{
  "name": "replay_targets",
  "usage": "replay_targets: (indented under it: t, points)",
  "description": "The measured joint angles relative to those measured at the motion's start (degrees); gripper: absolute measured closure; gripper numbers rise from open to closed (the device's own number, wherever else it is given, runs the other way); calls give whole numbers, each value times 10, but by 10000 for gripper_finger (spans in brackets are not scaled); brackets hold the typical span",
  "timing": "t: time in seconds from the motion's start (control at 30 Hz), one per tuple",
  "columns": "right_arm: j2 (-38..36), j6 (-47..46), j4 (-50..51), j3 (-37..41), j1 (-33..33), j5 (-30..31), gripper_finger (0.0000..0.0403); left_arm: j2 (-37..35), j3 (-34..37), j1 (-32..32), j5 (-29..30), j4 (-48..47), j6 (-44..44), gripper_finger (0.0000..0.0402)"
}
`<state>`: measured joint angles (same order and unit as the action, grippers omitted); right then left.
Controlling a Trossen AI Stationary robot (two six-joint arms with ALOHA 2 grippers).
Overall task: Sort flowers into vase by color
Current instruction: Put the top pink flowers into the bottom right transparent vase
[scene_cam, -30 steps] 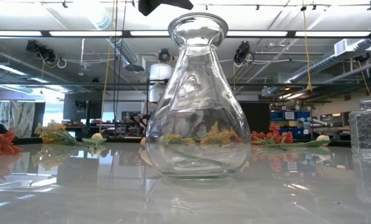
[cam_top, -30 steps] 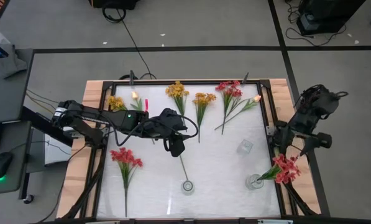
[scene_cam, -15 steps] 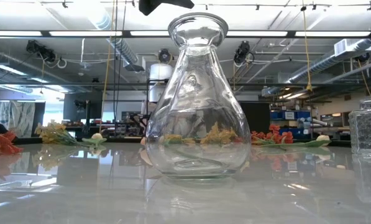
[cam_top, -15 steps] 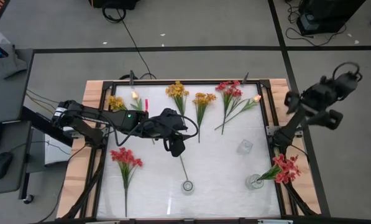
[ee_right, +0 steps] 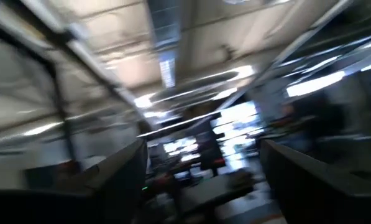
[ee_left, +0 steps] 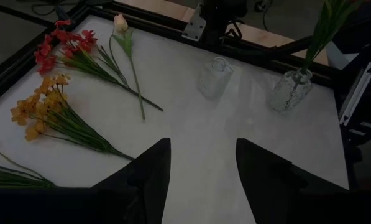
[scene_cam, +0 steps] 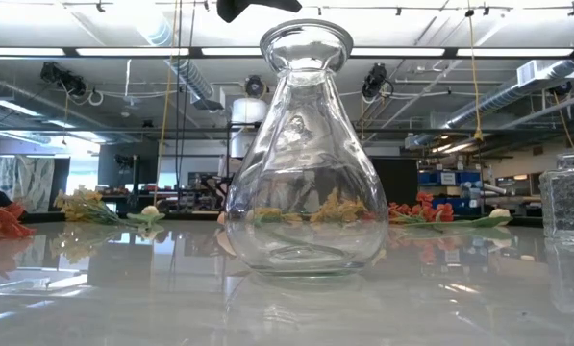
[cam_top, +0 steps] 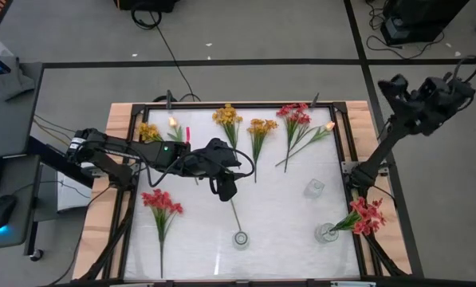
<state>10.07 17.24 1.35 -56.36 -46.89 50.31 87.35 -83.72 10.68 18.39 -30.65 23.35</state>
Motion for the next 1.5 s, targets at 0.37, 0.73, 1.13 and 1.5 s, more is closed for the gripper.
replay_targets:
  t: [0.37, 0.73, 1.13, 1.5]
  points:
    - [146, 413, -305, 1, 1, 190, 83, 0, 0, 0, 0, 0, 0, 214]
    - [247, 433, -400, 1, 7, 219, 83, 0, 0, 0, 0, 0, 0, 214]
    - [251, 397, -393, 0, 4, 250, 99, 0, 0, 0, 0, 0, 0, 214]
    - [258, 308, -358, 1, -47, 269, 133, 0, 0, 0, 0, 0, 0, 214]
